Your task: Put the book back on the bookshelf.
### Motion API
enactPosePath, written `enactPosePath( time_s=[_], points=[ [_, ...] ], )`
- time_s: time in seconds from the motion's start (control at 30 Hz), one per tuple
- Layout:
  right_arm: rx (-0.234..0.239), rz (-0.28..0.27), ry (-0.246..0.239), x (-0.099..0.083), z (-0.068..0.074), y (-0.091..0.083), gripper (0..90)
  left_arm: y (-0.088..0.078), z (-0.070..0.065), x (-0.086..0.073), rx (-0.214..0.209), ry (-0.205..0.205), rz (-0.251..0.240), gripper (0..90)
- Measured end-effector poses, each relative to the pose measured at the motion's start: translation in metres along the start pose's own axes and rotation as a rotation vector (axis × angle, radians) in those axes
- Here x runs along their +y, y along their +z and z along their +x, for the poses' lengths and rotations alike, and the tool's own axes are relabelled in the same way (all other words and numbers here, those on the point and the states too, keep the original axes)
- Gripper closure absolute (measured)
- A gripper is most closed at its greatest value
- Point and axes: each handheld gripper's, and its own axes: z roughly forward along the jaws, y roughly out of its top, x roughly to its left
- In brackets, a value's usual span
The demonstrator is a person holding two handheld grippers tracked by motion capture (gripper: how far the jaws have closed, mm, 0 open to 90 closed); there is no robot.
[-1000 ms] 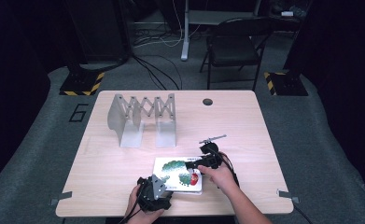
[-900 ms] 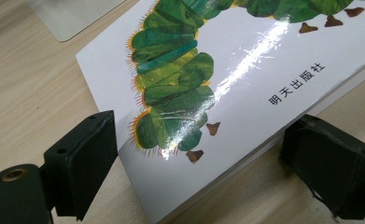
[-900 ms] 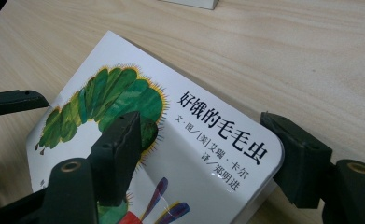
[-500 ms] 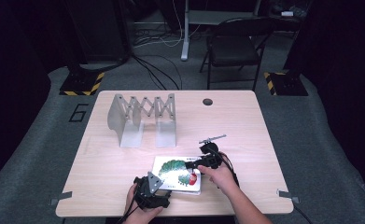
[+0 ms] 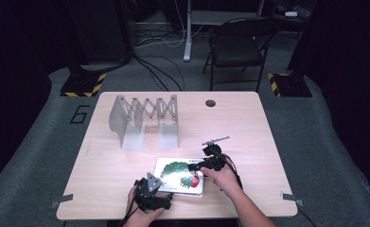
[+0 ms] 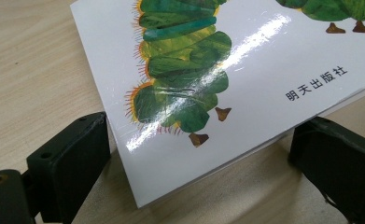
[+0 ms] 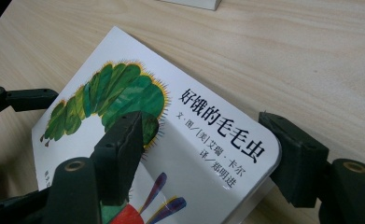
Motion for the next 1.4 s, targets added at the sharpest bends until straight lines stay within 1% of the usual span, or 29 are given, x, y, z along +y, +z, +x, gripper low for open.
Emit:
enactPosePath(
  time_s=[0.03,0.07,0.2,0.23,0.3,0.33,0.37,0.4,0.43,0.5,0.53,0.57,0.63,0.77,0.8,0.83,0.87,0.9,0.93,0.97,1.03,1.07,1.1,1.13,1.17,1.23,1.4],
  points=[
    [0.001,0.002,0.003,0.000,0.000,0.000,32.7,0.000,0.001,0.000,0.006,0.009,0.003,5.1],
    [0.001,0.002,0.003,0.000,0.000,0.000,32.7,0.000,0.001,0.000,0.006,0.009,0.003,5.2],
    [0.001,0.000,0.004,0.000,-0.001,0.000,33.1,-0.001,0.002,0.001,-0.004,0.014,0.013,5.8],
    [0.003,0.001,0.008,0.000,-0.002,0.000,33.4,-0.003,0.003,0.002,-0.021,0.025,0.030,7.0],
    [0.005,0.005,0.009,0.000,-0.004,0.000,34.0,-0.003,0.003,0.002,-0.025,0.033,0.030,8.7],
    [0.005,0.005,0.009,0.000,-0.004,0.000,34.0,-0.003,0.003,0.002,-0.025,0.033,0.030,9.3],
    [0.005,0.005,0.023,0.000,-0.004,0.000,34.2,-0.004,0.003,0.002,-0.026,0.033,0.026,9.3],
    [0.009,0.007,0.018,0.000,-0.005,-0.001,34.4,-0.004,0.003,0.002,-0.035,0.032,0.028,10.3],
    [0.010,0.008,0.024,0.000,-0.005,-0.002,34.8,-0.005,0.003,0.002,-0.045,0.029,0.033,10.8],
    [0.014,0.003,0.021,0.000,-0.007,-0.002,35.6,-0.005,0.005,0.003,-0.047,0.037,0.038,11.2],
    [0.017,0.004,0.027,0.000,-0.007,-0.003,36.0,-0.005,0.005,0.003,-0.049,0.035,0.038,11.4],
    [0.018,0.001,0.022,0.000,-0.007,-0.003,36.5,-0.006,0.006,0.004,-0.063,0.036,0.051,11.6],
    [0.021,-0.001,0.016,0.000,-0.009,-0.003,37.0,-0.006,0.008,0.004,-0.069,0.039,0.053,12.3],
    [0.028,0.004,0.028,0.001,-0.008,-0.005,38.4,-0.006,0.008,0.004,-0.072,0.034,0.051,13.0],
    [0.031,-0.004,0.009,0.001,-0.010,-0.005,39.2,-0.007,0.009,0.005,-0.074,0.035,0.053,13.0],
    [0.035,0.005,0.024,0.001,-0.009,-0.006,39.5,-0.006,0.009,0.005,-0.078,0.036,0.051,13.1],
    [0.035,0.005,0.024,0.001,-0.009,-0.006,39.5,-0.006,0.009,0.005,-0.078,0.031,0.050,13.1],
    [0.036,0.005,0.023,0.001,-0.009,-0.007,40.5,-0.007,0.010,0.005,-0.086,0.038,0.054,13.2],
    [0.037,0.007,0.033,0.002,-0.008,-0.008,40.7,-0.007,0.011,0.005,-0.087,0.036,0.051,13.2],
    [0.037,0.007,0.033,0.002,-0.008,-0.008,40.7,-0.007,0.011,0.005,-0.087,0.036,0.051,13.3],
    [0.040,0.005,0.020,0.003,-0.008,-0.010,42.3,-0.007,0.011,0.005,-0.088,0.020,0.049,13.3],
    [0.043,0.007,0.029,0.004,-0.008,-0.011,43.2,-0.007,0.011,0.005,-0.093,0.019,0.049,13.3],
    [0.046,0.008,0.033,0.005,-0.008,-0.012,43.9,-0.007,0.012,0.005,-0.094,0.019,0.050,13.3],
    [0.051,0.000,0.021,0.005,-0.010,-0.011,44.4,-0.007,0.012,0.005,-0.094,0.020,0.050,13.3],
    [0.054,0.018,0.038,0.005,-0.009,-0.012,44.8,-0.007,0.011,0.005,-0.089,0.022,0.049,13.3],
    [0.056,0.018,0.025,0.006,-0.011,-0.013,45.6,-0.007,0.011,0.005,-0.089,0.041,0.053,13.3],
    [0.069,0.029,0.029,0.007,-0.012,-0.014,46.8,-0.007,0.012,0.005,-0.092,0.039,0.049,13.4]
  ],
)
